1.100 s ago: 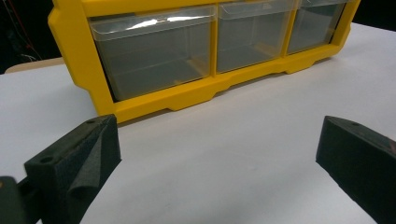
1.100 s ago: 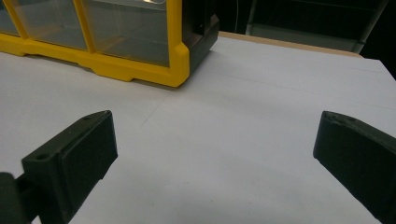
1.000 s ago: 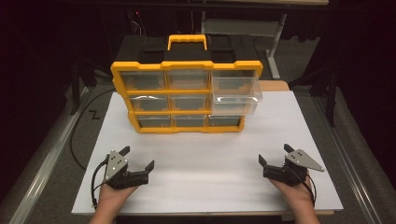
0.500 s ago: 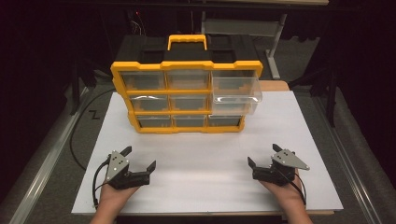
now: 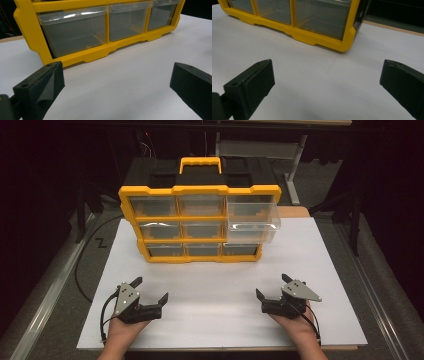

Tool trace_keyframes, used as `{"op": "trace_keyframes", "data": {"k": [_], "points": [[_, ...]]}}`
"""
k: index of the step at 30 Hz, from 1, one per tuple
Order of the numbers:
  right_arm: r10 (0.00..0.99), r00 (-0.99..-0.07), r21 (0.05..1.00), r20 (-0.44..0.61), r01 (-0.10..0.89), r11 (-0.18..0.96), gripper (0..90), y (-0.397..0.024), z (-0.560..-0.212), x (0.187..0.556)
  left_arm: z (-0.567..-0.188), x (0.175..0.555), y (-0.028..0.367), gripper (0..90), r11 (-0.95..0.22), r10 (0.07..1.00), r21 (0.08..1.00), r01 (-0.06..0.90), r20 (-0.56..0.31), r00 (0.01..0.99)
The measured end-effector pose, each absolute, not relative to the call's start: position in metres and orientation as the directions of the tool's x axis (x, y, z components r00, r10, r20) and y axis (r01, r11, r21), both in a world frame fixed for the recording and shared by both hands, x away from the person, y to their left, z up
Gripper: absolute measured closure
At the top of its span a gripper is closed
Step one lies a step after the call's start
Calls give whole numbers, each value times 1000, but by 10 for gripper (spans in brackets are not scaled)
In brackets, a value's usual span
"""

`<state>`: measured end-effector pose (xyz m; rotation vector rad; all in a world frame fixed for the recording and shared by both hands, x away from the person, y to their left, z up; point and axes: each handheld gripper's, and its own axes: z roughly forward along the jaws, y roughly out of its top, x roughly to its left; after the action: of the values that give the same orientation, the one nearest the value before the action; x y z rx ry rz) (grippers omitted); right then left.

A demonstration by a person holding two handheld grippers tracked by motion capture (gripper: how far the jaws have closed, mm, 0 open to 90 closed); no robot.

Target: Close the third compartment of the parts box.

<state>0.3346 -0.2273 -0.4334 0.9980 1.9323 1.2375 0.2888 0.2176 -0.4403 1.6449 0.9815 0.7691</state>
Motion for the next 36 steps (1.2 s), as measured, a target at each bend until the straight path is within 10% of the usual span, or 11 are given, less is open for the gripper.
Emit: {"op": "trace_keyframes", "data": {"k": [36], "points": [[797, -602, 937, -49, 249, 245, 13, -160, -435, 341, -440, 288, 220, 3, -137, 888, 965, 222, 20, 460]]}}
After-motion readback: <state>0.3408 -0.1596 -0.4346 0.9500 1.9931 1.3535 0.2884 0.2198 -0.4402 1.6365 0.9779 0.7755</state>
